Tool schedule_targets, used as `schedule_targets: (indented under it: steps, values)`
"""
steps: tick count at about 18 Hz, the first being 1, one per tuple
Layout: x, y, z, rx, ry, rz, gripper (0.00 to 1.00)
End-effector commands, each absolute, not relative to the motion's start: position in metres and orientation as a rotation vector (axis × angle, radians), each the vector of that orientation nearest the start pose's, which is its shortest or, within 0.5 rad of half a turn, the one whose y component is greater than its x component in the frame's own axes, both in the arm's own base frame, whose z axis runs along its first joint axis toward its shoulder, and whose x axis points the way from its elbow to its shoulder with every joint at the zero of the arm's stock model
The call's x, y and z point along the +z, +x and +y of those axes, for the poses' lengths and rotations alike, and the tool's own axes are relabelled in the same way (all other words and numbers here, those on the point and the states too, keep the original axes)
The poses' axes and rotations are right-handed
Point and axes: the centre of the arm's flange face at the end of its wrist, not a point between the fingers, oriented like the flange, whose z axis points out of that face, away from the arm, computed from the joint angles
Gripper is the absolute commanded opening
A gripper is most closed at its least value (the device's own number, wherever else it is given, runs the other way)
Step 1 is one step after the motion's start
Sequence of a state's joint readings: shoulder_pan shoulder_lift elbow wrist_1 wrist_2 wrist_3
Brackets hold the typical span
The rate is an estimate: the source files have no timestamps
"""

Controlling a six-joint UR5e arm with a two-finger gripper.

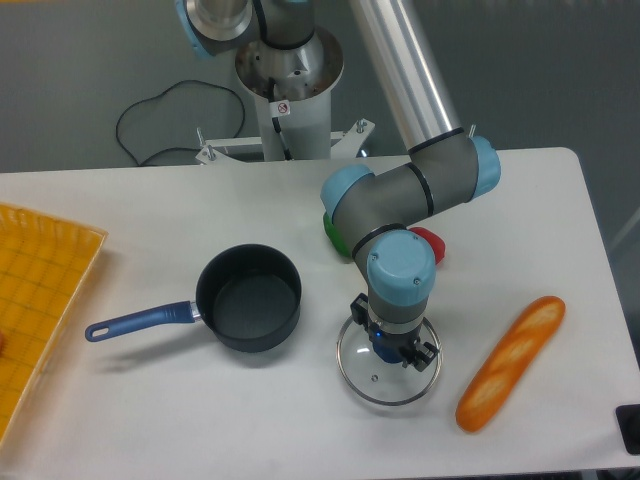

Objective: Place the lid on the table
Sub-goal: 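Lower the glass lid flat onto the table and hold it there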

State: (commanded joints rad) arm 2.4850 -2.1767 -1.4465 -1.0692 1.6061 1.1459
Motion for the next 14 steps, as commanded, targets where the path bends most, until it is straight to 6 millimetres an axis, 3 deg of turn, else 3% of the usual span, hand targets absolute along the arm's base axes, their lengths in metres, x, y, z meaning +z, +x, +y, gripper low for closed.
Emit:
schedule_targets:
  steps: [14]
  values:
    - [0.220,-0.471,0.531,0.089,-3.126,0.367,0.49]
